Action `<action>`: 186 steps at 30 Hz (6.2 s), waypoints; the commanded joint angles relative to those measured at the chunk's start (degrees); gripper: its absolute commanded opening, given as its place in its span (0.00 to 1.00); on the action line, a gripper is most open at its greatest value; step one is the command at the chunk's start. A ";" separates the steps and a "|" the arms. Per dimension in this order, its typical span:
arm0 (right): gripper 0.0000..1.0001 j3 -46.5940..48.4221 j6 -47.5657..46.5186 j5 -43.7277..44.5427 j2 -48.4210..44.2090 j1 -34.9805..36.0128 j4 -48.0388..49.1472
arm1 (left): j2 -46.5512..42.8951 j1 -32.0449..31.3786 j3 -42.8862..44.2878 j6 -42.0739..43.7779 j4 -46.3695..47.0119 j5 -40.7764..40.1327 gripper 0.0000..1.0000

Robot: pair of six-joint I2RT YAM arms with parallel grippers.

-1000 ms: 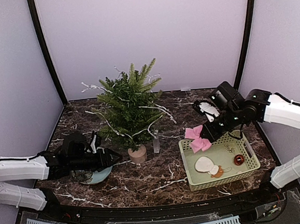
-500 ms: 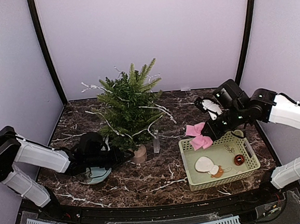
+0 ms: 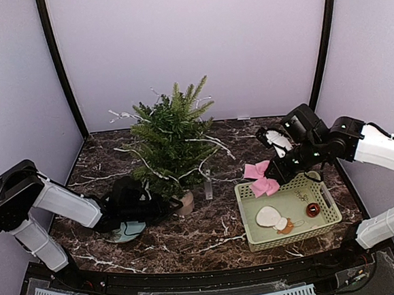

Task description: Decorate the small christmas tree

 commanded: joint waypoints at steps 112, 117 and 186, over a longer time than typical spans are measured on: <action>0.29 29.14 -8.53 4.52 12.88 27.56 -8.14 | -23.28 -19.15 13.50 41.86 -6.59 -3.57 0.00; 0.65 27.09 -7.23 6.02 8.35 27.43 -2.49 | -26.73 -13.76 11.39 36.42 -3.63 0.88 0.00; 0.74 14.20 -0.28 2.28 -2.97 8.97 15.46 | -5.18 15.08 40.11 38.11 -20.17 17.67 0.00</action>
